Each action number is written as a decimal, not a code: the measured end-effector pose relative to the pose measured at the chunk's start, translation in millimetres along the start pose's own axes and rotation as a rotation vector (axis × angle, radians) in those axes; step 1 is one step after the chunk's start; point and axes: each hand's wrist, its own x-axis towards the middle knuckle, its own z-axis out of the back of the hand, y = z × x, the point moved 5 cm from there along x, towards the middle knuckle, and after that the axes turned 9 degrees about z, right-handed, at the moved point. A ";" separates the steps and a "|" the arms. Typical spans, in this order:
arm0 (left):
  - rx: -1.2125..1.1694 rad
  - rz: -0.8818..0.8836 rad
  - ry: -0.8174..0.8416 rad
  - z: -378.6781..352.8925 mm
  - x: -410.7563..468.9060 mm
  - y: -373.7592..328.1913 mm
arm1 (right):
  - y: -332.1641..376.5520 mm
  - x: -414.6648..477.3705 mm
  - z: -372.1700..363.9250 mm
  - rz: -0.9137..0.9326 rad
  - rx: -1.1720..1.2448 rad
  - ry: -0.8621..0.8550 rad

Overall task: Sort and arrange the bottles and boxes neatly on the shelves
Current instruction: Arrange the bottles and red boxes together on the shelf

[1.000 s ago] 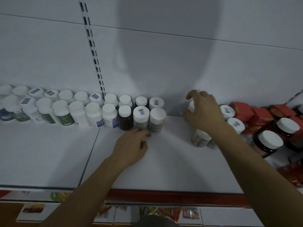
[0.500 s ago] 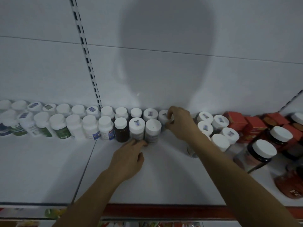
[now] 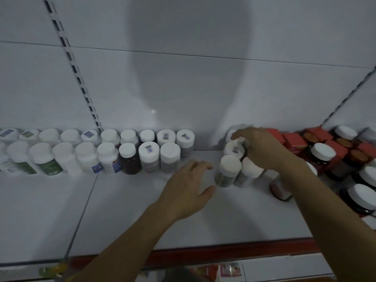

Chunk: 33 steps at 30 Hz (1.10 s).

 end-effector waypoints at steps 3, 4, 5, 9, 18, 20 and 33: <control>-0.086 -0.065 -0.086 -15.1 29.1 -35.0 | 4.5 -3.3 1.5 0.142 0.083 0.096; -0.053 -0.058 -0.086 -21.3 37.2 -40.9 | 6.2 -2.9 1.3 0.170 0.107 0.115; -0.013 -0.038 -0.077 -27.6 43.0 -44.5 | 5.9 -2.1 1.0 0.169 0.118 0.130; 0.052 0.003 -0.179 -33.1 37.6 -47.6 | 0.4 2.6 -2.2 0.122 0.099 0.195; 0.448 0.109 -0.339 18.9 24.1 -20.3 | 13.5 14.0 -10.6 0.130 -0.011 0.218; 0.459 0.164 -0.348 25.0 25.9 -12.6 | 23.1 20.8 -12.5 0.138 0.037 0.119; 0.350 0.261 -0.496 30.5 15.5 -4.6 | 22.2 22.4 -19.4 0.140 0.319 -0.139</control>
